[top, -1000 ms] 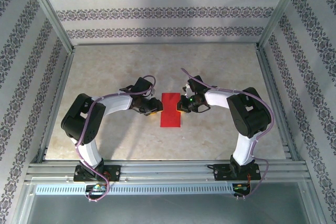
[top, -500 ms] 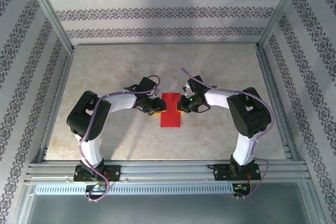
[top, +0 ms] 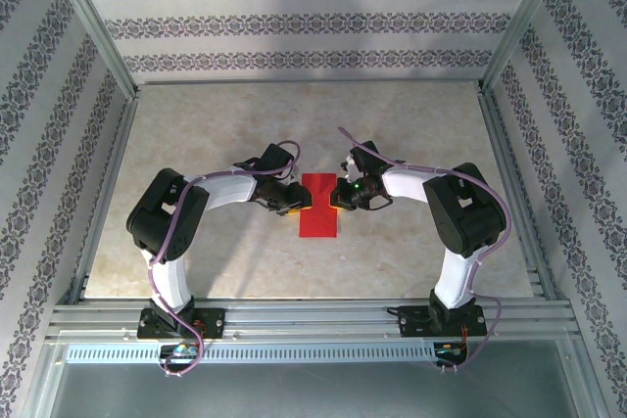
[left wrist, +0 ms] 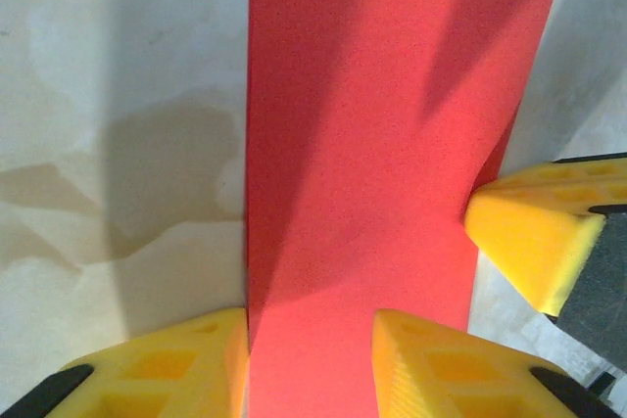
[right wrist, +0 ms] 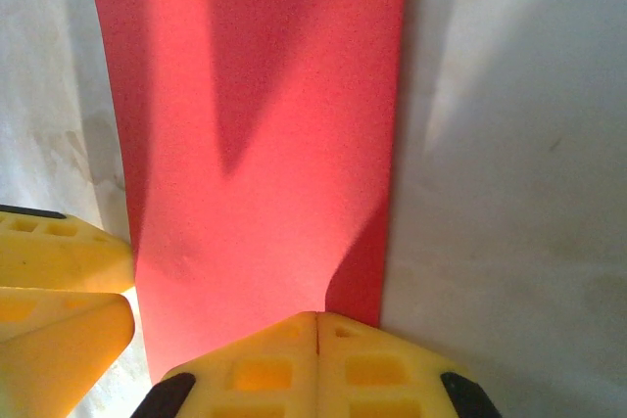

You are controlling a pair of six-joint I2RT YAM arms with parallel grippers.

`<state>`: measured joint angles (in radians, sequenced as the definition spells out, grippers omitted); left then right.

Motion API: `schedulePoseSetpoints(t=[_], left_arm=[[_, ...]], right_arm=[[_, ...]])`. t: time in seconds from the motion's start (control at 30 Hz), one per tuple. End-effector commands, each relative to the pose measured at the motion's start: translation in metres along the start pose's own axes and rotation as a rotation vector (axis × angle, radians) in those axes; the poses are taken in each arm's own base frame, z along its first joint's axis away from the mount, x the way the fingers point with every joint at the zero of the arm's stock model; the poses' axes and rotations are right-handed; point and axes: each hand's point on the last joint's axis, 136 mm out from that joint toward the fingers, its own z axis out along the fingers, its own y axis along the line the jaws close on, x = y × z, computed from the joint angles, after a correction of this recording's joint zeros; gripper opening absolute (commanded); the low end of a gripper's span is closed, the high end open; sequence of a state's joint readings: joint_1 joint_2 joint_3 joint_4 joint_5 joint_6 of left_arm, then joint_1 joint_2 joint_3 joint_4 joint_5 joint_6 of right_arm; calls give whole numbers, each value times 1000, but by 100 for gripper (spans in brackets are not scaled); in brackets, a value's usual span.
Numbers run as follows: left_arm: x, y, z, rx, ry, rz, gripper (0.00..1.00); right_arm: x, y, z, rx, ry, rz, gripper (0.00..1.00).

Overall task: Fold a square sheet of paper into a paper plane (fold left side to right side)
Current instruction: Third fold the triangle at the center of the table.

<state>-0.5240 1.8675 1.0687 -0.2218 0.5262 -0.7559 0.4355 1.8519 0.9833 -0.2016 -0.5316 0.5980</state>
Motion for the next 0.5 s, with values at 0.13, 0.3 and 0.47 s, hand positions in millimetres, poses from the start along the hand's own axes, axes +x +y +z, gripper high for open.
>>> schedulePoseSetpoints(t=[0.13,0.3,0.47], left_arm=[[-3,-26,3,92,-13,19,39],[-4,-27,-1,89,-27,25,41],[-10,-27,-5,70,-52,41,45]], right_arm=[[11,-21,4,70,32,26,0],[11,-21,4,70,33,27,0],[11,-21,4,69,34,25,0]])
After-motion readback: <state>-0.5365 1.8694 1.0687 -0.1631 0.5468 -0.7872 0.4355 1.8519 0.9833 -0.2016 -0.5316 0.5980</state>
